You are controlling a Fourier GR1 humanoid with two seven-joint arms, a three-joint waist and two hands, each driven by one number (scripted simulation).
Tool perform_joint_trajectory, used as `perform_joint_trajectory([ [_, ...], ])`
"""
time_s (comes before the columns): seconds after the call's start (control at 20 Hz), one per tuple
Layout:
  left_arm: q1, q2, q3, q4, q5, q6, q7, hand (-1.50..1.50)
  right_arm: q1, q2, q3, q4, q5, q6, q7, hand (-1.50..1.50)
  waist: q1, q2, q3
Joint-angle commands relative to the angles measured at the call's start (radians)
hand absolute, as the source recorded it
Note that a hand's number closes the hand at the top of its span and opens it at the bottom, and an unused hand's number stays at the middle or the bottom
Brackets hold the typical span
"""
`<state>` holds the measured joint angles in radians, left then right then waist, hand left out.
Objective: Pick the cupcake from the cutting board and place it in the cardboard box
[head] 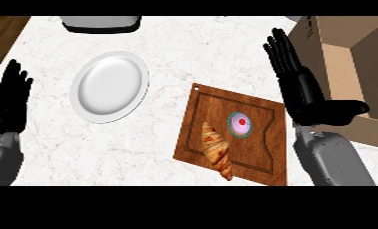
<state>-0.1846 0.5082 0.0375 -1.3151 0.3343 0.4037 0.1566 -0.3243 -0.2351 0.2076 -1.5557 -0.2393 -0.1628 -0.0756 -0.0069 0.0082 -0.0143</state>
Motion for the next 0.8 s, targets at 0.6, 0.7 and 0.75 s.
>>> perform_joint_trajectory([
  [0.6, 0.089, 0.016, -0.292, -0.095, -0.205, -0.188, -0.169, 0.00, 0.449, -0.042, -0.396, 0.142, 0.013, 0.065, -0.996, -1.50, -0.050, -0.008, 0.024],
  [0.7, 0.083, -0.009, -0.306, -0.062, -0.231, -0.168, -0.191, 0.00, 0.521, -0.070, -0.366, 0.182, 0.129, 0.061, -1.140, -1.50, -0.041, -0.004, 0.020],
  [0.75, 0.068, -0.001, -0.310, -0.051, -0.236, -0.183, -0.192, 0.00, 0.554, -0.095, -0.377, 0.197, 0.164, 0.049, -1.179, -1.50, -0.042, -0.004, 0.018],
])
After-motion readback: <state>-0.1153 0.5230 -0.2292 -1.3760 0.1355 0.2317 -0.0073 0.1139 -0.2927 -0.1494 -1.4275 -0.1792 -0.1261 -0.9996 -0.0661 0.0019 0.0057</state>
